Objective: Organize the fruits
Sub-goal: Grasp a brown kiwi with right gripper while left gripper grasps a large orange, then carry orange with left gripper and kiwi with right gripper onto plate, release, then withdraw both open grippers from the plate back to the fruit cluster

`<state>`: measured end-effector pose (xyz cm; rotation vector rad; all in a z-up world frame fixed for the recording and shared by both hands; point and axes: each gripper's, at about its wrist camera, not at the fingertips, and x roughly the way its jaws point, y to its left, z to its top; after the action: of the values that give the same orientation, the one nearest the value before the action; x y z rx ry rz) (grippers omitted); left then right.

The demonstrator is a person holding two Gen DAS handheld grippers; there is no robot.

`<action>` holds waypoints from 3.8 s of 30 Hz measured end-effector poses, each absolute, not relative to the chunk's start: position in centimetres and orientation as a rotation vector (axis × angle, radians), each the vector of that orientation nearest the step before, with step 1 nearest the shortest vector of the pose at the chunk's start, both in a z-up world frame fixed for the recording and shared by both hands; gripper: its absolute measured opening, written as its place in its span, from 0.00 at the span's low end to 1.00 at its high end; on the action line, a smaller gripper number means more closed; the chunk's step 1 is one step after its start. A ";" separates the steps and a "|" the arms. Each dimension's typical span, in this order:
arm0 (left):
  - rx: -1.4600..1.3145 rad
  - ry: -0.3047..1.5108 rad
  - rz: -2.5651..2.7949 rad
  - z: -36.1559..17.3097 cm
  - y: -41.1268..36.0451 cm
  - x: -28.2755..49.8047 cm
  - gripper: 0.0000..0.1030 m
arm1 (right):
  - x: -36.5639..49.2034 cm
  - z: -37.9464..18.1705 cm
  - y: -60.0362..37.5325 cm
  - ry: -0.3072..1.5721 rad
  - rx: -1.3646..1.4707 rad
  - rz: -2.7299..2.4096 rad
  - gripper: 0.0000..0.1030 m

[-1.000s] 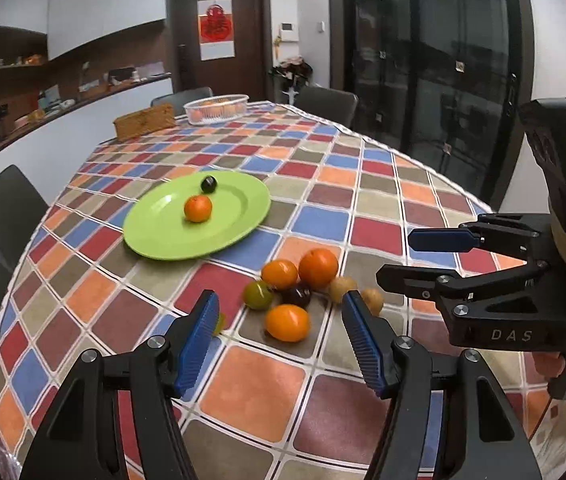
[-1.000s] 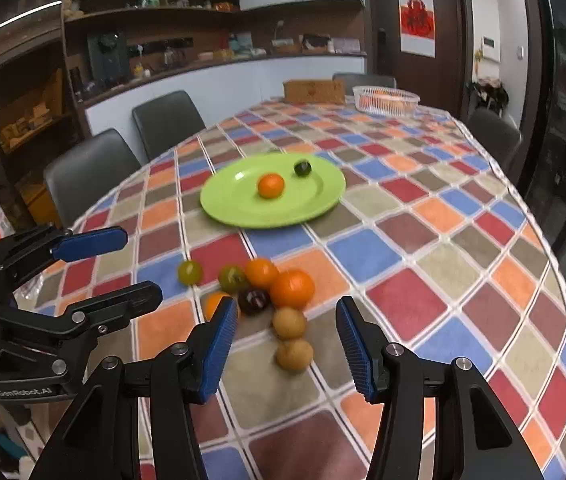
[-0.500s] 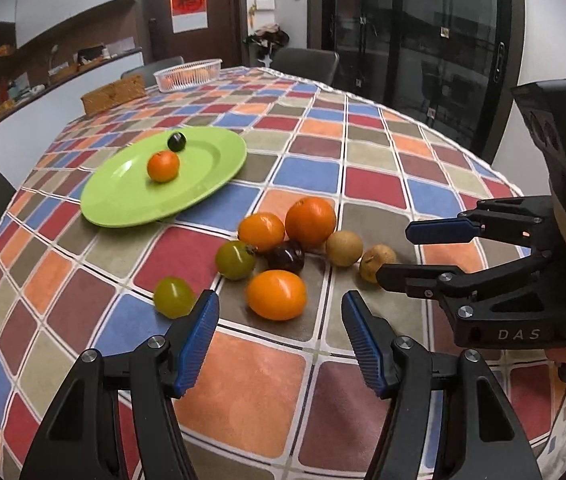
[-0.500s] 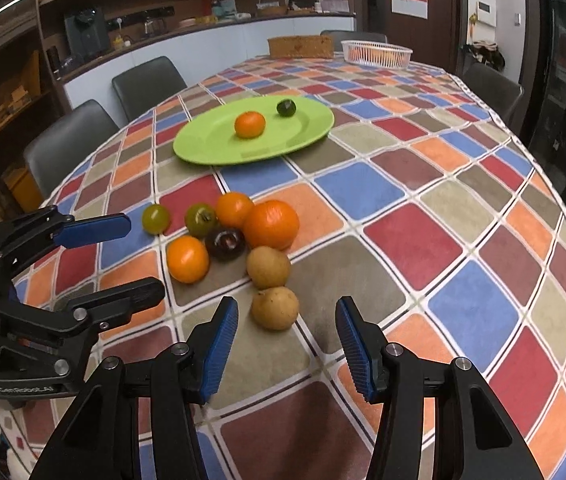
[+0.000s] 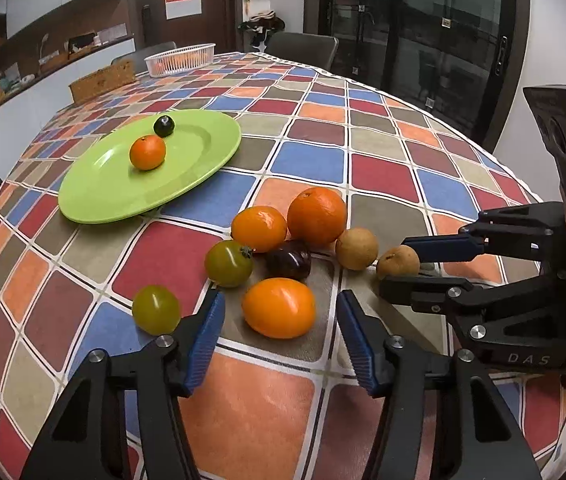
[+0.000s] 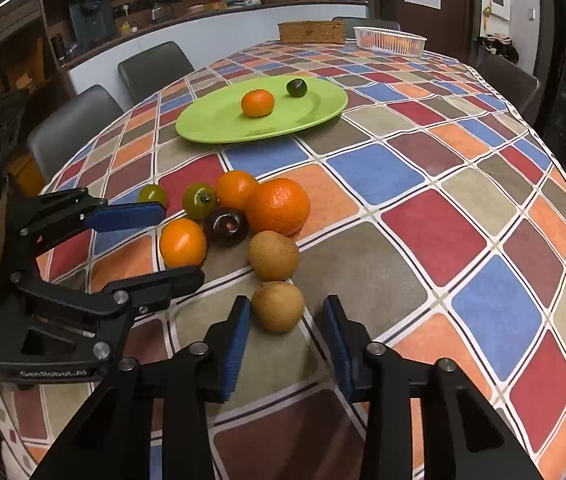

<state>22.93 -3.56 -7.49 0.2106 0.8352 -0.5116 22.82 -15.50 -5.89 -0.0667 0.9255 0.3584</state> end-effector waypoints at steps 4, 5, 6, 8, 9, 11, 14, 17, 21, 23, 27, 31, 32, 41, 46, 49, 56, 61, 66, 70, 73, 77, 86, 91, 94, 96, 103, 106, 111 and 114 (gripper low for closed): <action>0.201 0.843 -0.517 -7.6 -3.7 23.1 0.44 | 23.0 -5.9 -15.7 0.927 -0.047 0.362 0.31; 0.201 0.843 -0.513 -7.7 -3.7 23.1 0.43 | 23.1 -5.9 -15.8 0.928 -0.041 0.366 0.30; 0.199 0.841 -0.509 -7.7 -3.8 23.2 0.41 | 23.1 -5.9 -15.8 0.928 -0.038 0.370 0.29; 0.194 0.844 -0.506 -7.7 -3.8 23.3 0.37 | 23.1 -5.9 -15.7 0.929 -0.036 0.370 0.28; 0.190 0.846 -0.508 -7.7 -3.8 23.3 0.37 | 23.0 -5.9 -15.7 0.929 -0.037 0.370 0.28; 0.189 0.846 -0.507 -7.7 -3.7 23.2 0.36 | 23.0 -5.8 -15.8 0.929 -0.037 0.369 0.28; 0.188 0.845 -0.508 -7.6 -3.7 23.2 0.36 | 23.0 -5.8 -15.8 0.929 -0.032 0.373 0.28; 0.176 0.844 -0.505 -7.4 -3.5 22.9 0.36 | 22.8 -5.7 -15.8 0.928 -0.027 0.378 0.28; 0.166 0.831 -0.495 -6.7 -3.2 22.4 0.36 | 22.4 -5.1 -15.6 0.914 -0.030 0.386 0.28; 0.165 0.820 -0.491 -6.3 -3.1 22.1 0.36 | 22.2 -4.7 -15.6 0.905 -0.031 0.389 0.28; 0.157 0.795 -0.481 -5.4 -2.8 21.4 0.36 | 21.9 -3.9 -15.3 0.882 -0.033 0.395 0.28; 0.146 0.768 -0.473 -4.2 -2.5 20.9 0.36 | 21.6 -3.0 -15.1 0.862 -0.033 0.402 0.28; 0.142 0.763 -0.471 -4.0 -2.4 20.8 0.36 | 21.6 -2.7 -15.1 0.854 -0.031 0.405 0.28; 0.108 0.688 -0.436 -1.0 -1.5 20.6 0.36 | 21.7 0.2 -14.5 0.773 -0.010 0.423 0.28; 0.095 0.652 -0.410 0.4 -0.7 21.1 0.36 | 22.4 1.7 -14.2 0.731 -0.008 0.427 0.28; 0.097 0.632 -0.392 1.0 -0.3 21.5 0.36 | 23.1 2.5 -13.9 0.711 -0.012 0.426 0.28; 0.094 0.599 -0.360 2.3 0.6 22.6 0.36 | 25.1 4.0 -13.2 0.673 -0.022 0.427 0.28; 0.084 0.591 -0.344 3.0 1.3 24.0 0.36 | 26.6 5.0 -12.6 0.658 -0.028 0.436 0.28; 0.079 0.596 -0.336 3.4 1.8 25.7 0.36 | 28.5 5.6 -11.8 0.661 -0.045 0.442 0.28; 0.084 0.607 -0.326 3.5 2.3 27.3 0.36 | 30.1 5.8 -11.2 0.676 -0.059 0.444 0.28; 0.079 0.624 -0.328 3.3 2.7 28.7 0.36 | 31.4 5.7 -10.7 0.686 -0.082 0.442 0.28; 0.064 0.651 -0.322 2.8 3.2 31.0 0.36 | 33.3 5.3 -10.1 0.705 -0.097 0.443 0.28; 0.034 0.735 -0.277 0.5 4.5 35.7 0.36 | 37.9 3.3 -8.9 0.773 -0.149 0.428 0.28; -0.004 0.805 -0.250 -1.1 5.1 38.2 0.36 | 40.1 2.1 -8.6 0.830 -0.151 0.420 0.28; -0.020 0.838 -0.232 -2.2 5.4 39.2 0.36 | 41.4 1.0 -8.6 0.879 -0.132 0.421 0.28; -0.023 0.860 -0.226 -2.9 5.3 39.8 0.36 | 42.2 0.0 -8.9 0.908 -0.116 0.408 0.28; 0.022 0.918 -0.207 -5.1 4.7 40.8 0.36 | 43.7 -2.6 -9.1 0.976 -0.104 0.391 0.28; 0.033 0.921 -0.205 -5.3 4.5 40.9 0.36 | 43.8 -2.9 -9.1 0.979 -0.105 0.387 0.28; 0.047 0.900 -0.207 -4.9 4.3 40.5 0.40 | 43.5 -3.0 -9.4 0.972 -0.098 0.387 0.33; 0.043 0.876 -0.201 -4.2 4.4 39.8 0.40 | 43.1 -2.8 -9.5 0.971 -0.084 0.388 0.34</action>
<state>39.77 4.36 -4.25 0.0431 0.8756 -0.2008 43.08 -9.53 -2.81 -0.0843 0.9706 0.3881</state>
